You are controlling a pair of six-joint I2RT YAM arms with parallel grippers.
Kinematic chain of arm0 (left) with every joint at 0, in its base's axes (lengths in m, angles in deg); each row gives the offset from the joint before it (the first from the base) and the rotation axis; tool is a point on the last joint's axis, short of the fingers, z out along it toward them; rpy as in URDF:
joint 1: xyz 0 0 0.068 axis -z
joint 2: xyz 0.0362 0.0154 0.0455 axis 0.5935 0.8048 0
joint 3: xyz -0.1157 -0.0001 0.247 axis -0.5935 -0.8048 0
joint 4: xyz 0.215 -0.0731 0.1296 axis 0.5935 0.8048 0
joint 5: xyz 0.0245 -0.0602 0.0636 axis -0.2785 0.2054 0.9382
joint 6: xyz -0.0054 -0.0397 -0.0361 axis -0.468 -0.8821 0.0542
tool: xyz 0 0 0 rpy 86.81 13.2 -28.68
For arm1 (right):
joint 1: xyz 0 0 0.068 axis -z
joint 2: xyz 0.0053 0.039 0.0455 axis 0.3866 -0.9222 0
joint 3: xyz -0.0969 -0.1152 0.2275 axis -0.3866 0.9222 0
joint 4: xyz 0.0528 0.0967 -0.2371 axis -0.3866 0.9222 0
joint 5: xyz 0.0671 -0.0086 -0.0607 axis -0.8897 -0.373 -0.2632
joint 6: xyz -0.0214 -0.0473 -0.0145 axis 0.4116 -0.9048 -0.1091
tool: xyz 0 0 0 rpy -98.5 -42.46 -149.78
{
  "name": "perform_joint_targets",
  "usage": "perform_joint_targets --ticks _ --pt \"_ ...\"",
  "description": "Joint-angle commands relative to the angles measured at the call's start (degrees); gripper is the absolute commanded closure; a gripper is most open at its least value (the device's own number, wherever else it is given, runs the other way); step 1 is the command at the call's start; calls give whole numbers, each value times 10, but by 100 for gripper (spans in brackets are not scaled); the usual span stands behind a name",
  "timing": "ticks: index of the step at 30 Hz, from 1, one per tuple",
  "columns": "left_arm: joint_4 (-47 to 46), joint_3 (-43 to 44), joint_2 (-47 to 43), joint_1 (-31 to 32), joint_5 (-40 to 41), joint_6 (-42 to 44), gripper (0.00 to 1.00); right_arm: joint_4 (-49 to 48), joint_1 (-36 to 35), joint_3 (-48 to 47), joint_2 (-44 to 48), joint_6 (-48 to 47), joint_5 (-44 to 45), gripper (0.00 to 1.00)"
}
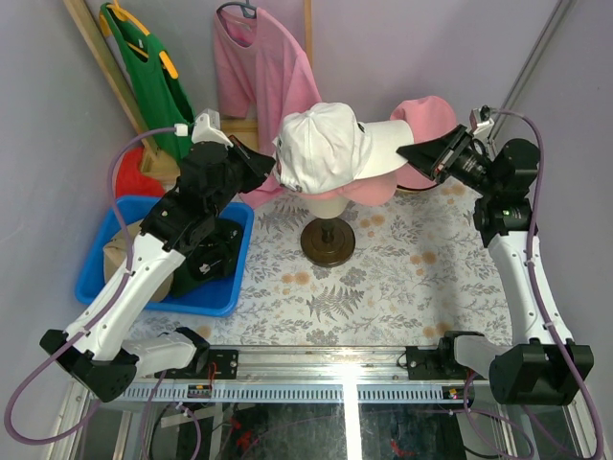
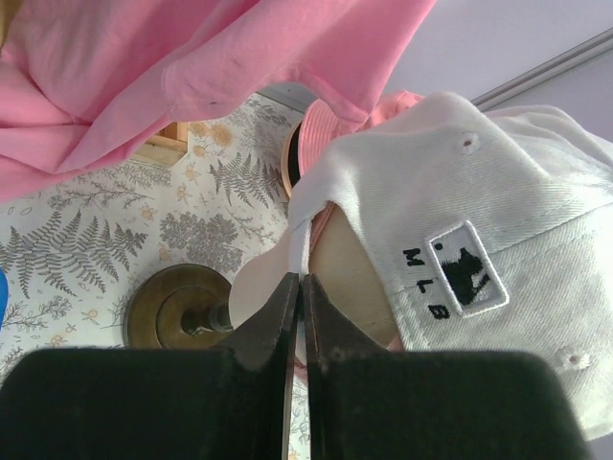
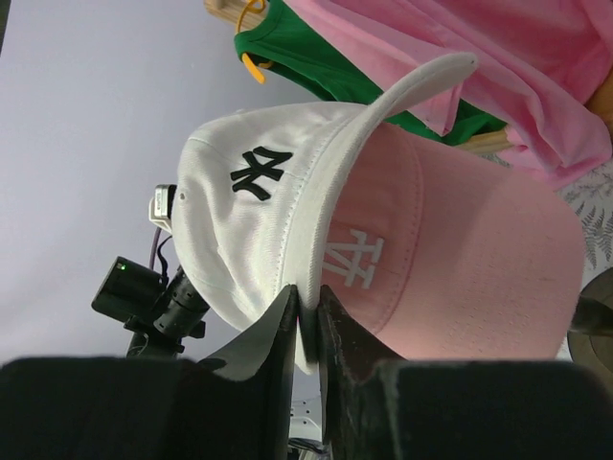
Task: Stack the hats
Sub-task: Stack the hat on the hat.
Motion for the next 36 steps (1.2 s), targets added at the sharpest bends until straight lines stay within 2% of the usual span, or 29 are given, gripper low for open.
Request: perform_joint_targets --ticks 1,18,36 --pt "12 13 0 4 21 -1 100 -40 -7 -42 23 15 6 100" --pt "-3 14 26 4 16 -13 100 68 -9 33 105 -59 45 100" --pt "-30 26 46 4 -13 -2 100 94 -15 219 207 -51 123 100"
